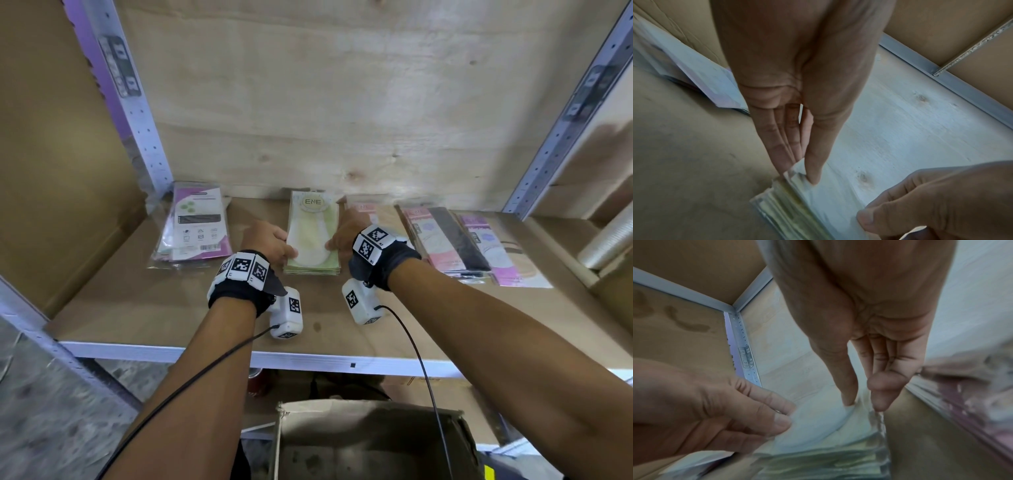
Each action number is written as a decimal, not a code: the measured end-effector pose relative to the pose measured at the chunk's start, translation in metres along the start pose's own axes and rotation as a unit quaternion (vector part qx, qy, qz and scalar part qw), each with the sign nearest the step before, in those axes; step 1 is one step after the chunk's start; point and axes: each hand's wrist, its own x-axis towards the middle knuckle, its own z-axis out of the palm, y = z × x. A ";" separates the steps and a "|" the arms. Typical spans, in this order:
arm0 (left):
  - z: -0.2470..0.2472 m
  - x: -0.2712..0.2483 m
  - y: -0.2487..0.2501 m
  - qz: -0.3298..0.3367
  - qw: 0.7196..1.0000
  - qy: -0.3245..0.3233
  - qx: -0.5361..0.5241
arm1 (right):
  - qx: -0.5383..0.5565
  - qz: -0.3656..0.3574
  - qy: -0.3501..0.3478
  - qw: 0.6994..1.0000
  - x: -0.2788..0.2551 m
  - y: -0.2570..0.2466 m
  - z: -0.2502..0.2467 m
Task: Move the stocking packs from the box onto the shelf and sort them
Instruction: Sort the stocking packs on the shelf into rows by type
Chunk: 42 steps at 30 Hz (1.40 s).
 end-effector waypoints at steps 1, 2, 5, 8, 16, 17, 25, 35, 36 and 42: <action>0.000 0.000 0.000 0.000 1.000 0.002 0.002 | -0.006 0.001 -0.001 1.000 0.001 0.000 0.002; 0.001 0.000 -0.001 0.000 1.000 0.003 0.006 | -0.008 0.004 -0.003 1.000 0.001 0.001 0.003; 0.002 0.000 -0.001 -0.003 1.000 0.005 0.017 | 0.001 0.004 -0.010 1.000 0.001 0.000 0.006; 0.002 0.001 -0.001 -0.008 1.000 0.008 0.019 | 0.004 0.003 -0.014 1.000 0.001 -0.002 0.006; 0.004 0.002 -0.002 -0.007 1.000 0.009 0.029 | -0.018 0.010 -0.005 1.000 0.008 0.001 0.010; 0.004 0.002 -0.002 -0.007 1.000 0.008 0.027 | -0.027 0.009 -0.004 1.000 0.008 0.001 0.011; -0.011 -0.005 -0.001 0.040 0.996 0.072 0.025 | -0.118 -0.051 0.046 0.991 0.006 -0.005 0.016; -0.073 -0.009 -0.018 0.055 0.984 0.171 0.021 | 0.018 -0.179 0.008 0.984 -0.012 -0.055 0.035; -0.079 -0.008 -0.023 0.044 0.983 0.177 0.015 | 0.046 -0.188 -0.006 0.981 -0.013 -0.064 0.041; -0.108 -0.005 -0.040 -0.004 0.975 0.220 -0.034 | 0.138 -0.158 -0.089 0.974 -0.010 -0.107 0.074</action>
